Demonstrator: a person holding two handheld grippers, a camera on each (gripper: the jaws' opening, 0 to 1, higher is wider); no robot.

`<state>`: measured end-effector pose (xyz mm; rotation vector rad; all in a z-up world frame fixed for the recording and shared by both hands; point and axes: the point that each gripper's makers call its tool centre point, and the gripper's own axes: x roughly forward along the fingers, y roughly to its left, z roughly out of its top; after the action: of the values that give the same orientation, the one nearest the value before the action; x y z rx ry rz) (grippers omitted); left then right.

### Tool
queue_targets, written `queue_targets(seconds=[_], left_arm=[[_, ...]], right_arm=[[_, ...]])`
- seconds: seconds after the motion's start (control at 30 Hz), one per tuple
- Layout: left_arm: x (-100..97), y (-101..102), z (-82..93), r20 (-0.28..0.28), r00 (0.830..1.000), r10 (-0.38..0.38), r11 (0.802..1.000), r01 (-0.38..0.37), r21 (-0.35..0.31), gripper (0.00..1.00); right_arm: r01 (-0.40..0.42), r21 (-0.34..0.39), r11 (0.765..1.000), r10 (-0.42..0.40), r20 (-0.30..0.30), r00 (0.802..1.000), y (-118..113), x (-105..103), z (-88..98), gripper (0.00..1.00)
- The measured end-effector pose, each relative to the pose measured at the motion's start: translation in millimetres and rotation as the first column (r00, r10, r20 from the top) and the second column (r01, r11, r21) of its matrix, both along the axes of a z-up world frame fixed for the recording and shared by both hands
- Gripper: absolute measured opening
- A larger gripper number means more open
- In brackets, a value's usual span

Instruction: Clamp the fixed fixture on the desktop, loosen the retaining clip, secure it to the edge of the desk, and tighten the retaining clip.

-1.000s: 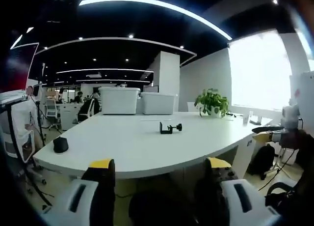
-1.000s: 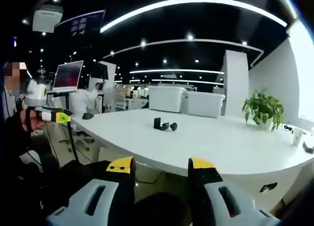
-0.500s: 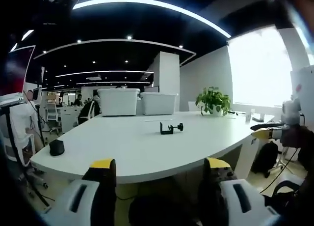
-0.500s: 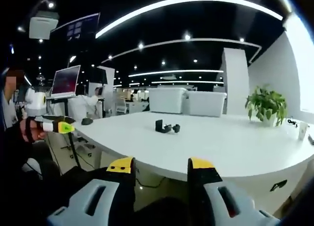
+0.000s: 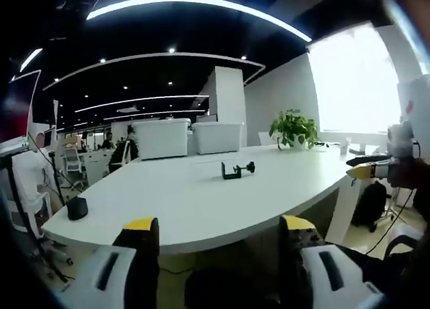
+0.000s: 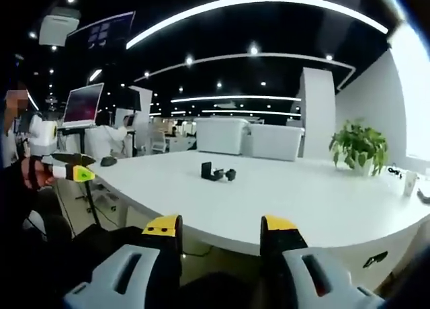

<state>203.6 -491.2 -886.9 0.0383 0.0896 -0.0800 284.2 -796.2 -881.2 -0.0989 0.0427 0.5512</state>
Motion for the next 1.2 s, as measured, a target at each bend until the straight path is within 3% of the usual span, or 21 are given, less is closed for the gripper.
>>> queue_targets(seconds=[0.2,0.7,0.87,1.0,1.07,1.2], left_arm=[[10.5,1.5,-1.3,0.006,1.0,0.008,1.0,-0.008,0.012,0.7],[38.4,0.0,-9.6,-0.007,1.0,-0.001,1.0,0.001,-0.01,0.74],[52.4,1.0,-11.1,0.0,1.0,-0.01,0.997,0.01,-0.081,0.74],[63.5,3.6,-13.4,-0.012,1.0,-0.01,0.999,0.009,-0.052,0.71],[67.5,5.2,-11.3,-0.013,1.0,-0.014,0.995,0.013,-0.097,0.66],[73.4,6.6,-10.8,-0.014,1.0,-0.015,0.997,0.014,-0.082,0.66]], right_arm=[[0.018,0.037,0.999,-0.019,0.035,0.999,-3.3,12.7,11.5,0.52],[-0.002,-0.007,1.0,0.002,0.005,1.0,11.1,38.3,-2.9,0.51],[0.01,-0.008,1.0,-0.01,-0.008,1.0,10.6,50.3,-6.9,0.51],[0.011,-0.003,1.0,-0.011,-0.003,1.0,12.8,57.9,-6.0,0.49],[0.011,0.002,1.0,-0.011,-0.002,1.0,14.6,62.5,-4.7,0.49],[0.01,0.005,1.0,-0.01,-0.003,1.0,17.9,69.2,-3.7,0.49]])
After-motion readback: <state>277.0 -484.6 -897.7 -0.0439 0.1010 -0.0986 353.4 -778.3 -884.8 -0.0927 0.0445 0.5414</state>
